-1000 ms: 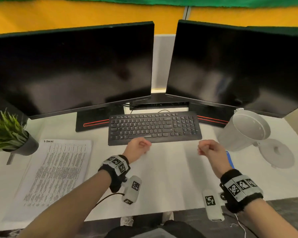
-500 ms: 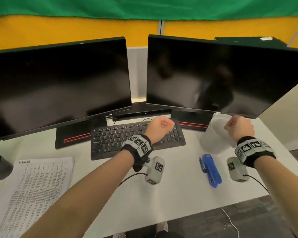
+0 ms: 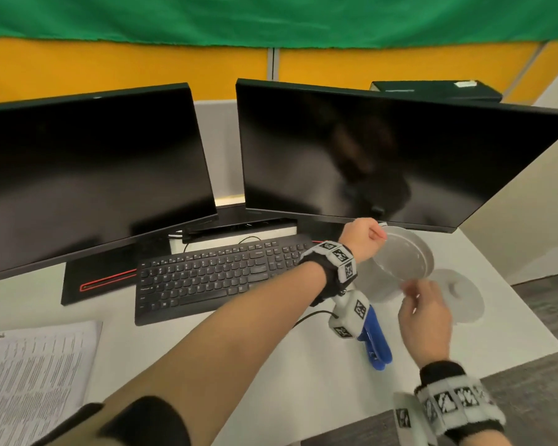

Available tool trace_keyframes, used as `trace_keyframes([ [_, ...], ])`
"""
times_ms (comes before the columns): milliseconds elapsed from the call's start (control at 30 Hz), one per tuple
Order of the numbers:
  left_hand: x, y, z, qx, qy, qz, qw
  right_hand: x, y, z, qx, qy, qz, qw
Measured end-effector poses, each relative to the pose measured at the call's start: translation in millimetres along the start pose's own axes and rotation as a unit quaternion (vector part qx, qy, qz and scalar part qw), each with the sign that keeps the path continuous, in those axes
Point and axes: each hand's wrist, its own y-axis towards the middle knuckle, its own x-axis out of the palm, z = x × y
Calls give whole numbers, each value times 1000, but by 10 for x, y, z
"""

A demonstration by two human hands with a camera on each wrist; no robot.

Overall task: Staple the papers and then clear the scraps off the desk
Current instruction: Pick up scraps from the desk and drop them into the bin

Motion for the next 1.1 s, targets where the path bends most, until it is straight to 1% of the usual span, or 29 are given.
trace_keyframes([
  [133,150,153,140,7,48,-21,999,217,-508,77,-21,7,-122,992],
  [233,168,223,150,25,115,-51,992,364,-731,191,-28,1,-186,982],
  [300,149,247,133,38,143,-66,987,410,-809,195,-18,4,-202,979],
  [367,112,241,117,51,152,-64,985,441,-847,180,-15,8,-212,977],
  [567,-48,107,129,82,129,-76,985,553,-860,37,-29,19,-240,970],
  [633,-191,-20,115,103,129,-74,984,613,-872,-11,-32,18,-259,965],
  [733,-567,-354,-22,128,121,-41,983,756,-908,-83,-49,10,-299,953],
  [800,-897,-688,-241,103,129,-19,986,877,-953,-160,-84,4,-324,942],
  [867,-1242,-1060,-583,60,159,-6,986,988,-1018,-291,-144,-11,-349,926],
  [967,-1691,-1645,-1157,-10,224,19,974,1164,-1141,-489,-267,-46,-385,882],
  [1000,-1801,-1844,-1325,-41,242,29,969,1221,-1177,-556,-295,-59,-400,866],
  [1067,-1945,-2227,-1623,-108,279,34,954,1332,-1220,-690,-312,-82,-432,842],
  [1100,-1982,-2413,-1741,-137,295,29,945,1385,-1236,-752,-312,-93,-439,837],
])
